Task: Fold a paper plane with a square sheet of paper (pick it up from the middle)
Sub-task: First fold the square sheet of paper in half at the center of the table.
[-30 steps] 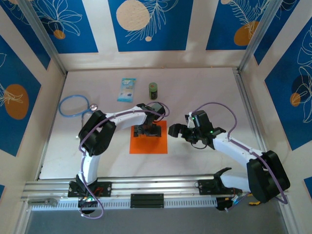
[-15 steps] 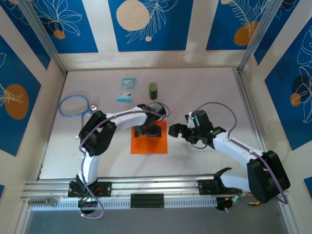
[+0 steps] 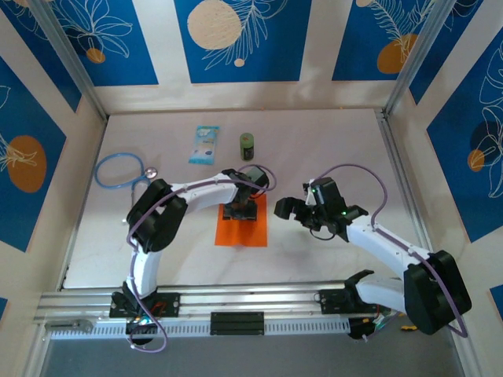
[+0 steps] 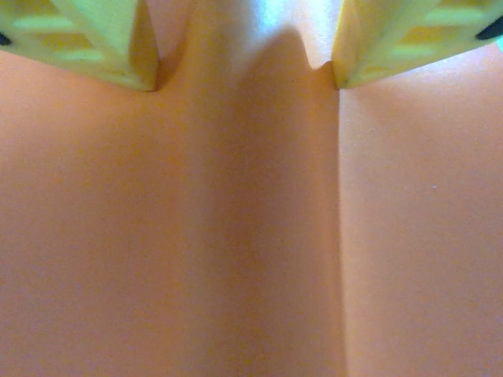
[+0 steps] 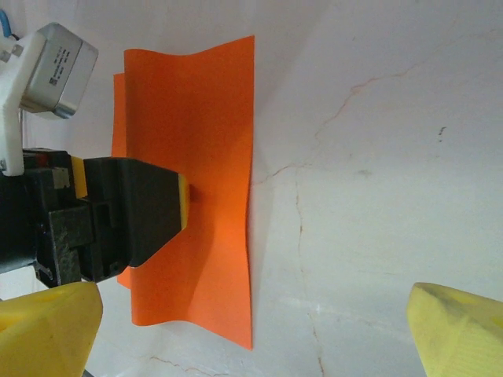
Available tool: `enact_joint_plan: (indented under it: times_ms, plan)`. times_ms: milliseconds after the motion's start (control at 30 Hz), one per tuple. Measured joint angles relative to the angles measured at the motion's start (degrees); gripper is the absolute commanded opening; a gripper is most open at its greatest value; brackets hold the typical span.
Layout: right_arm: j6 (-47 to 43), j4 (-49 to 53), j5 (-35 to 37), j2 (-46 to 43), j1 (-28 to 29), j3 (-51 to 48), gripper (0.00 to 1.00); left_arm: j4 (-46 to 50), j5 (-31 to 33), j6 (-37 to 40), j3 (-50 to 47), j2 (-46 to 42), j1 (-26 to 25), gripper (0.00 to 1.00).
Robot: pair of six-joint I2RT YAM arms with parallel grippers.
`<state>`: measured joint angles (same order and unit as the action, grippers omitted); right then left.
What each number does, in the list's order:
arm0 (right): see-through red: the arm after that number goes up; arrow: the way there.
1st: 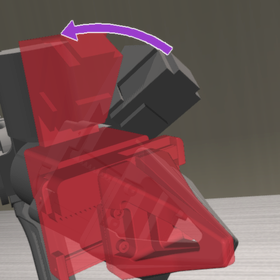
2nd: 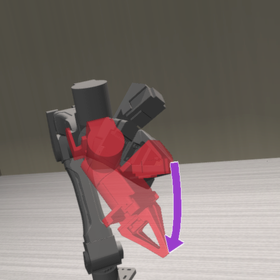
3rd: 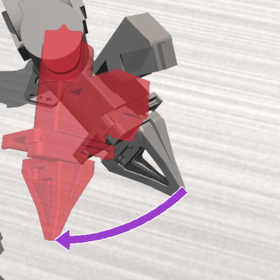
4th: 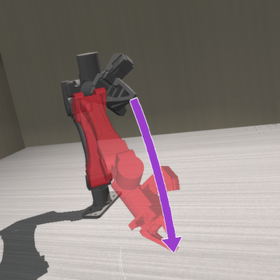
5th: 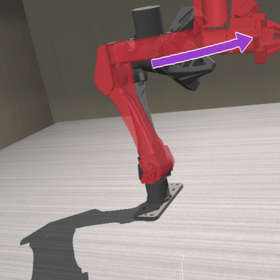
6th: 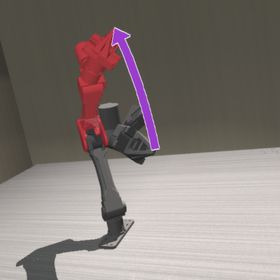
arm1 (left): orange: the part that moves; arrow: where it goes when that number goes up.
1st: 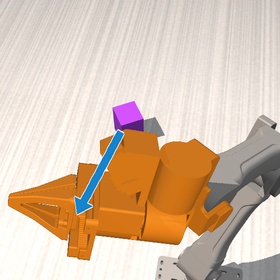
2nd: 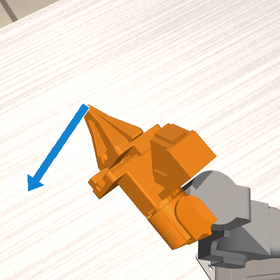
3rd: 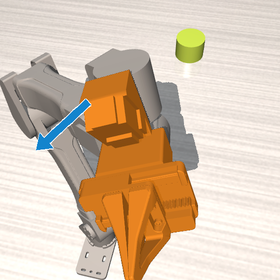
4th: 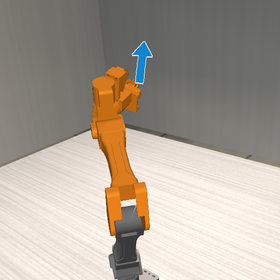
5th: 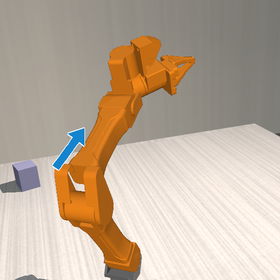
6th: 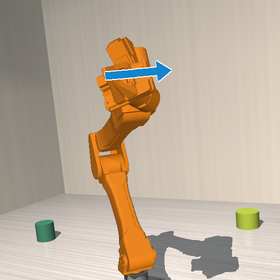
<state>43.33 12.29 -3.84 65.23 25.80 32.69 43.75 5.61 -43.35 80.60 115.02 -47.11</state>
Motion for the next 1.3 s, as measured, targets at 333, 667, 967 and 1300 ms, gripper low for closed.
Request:
enact_joint_plan:
  times_ms: [333, 667, 967, 1300]
  plan:
    - [1.0, 1.2, 2.2, -1.2, -0.4, 0.0, 0.99, -6.9, -2.4, 2.4, -4.2, -3.2, 0.0, 0.44]
    - [3.2, 1.9, -1.9, -2.3, -8.9, -1.3, 0.98, -18.3, -13.0, 6.5, -10.0, -10.4, 1.1, 0.41]
    - [5.1, 1.3, -8.6, -6.5, -13.5, -3.9, 0.97, -29.6, -25.0, 3.9, -15.1, -13.9, 4.3, 0.41]
    - [5.2, -2.5, -15.6, -10.7, -14.3, -4.0, 0.98, -48.3, -34.2, -8.2, -23.7, -15.2, 7.1, 0.41]
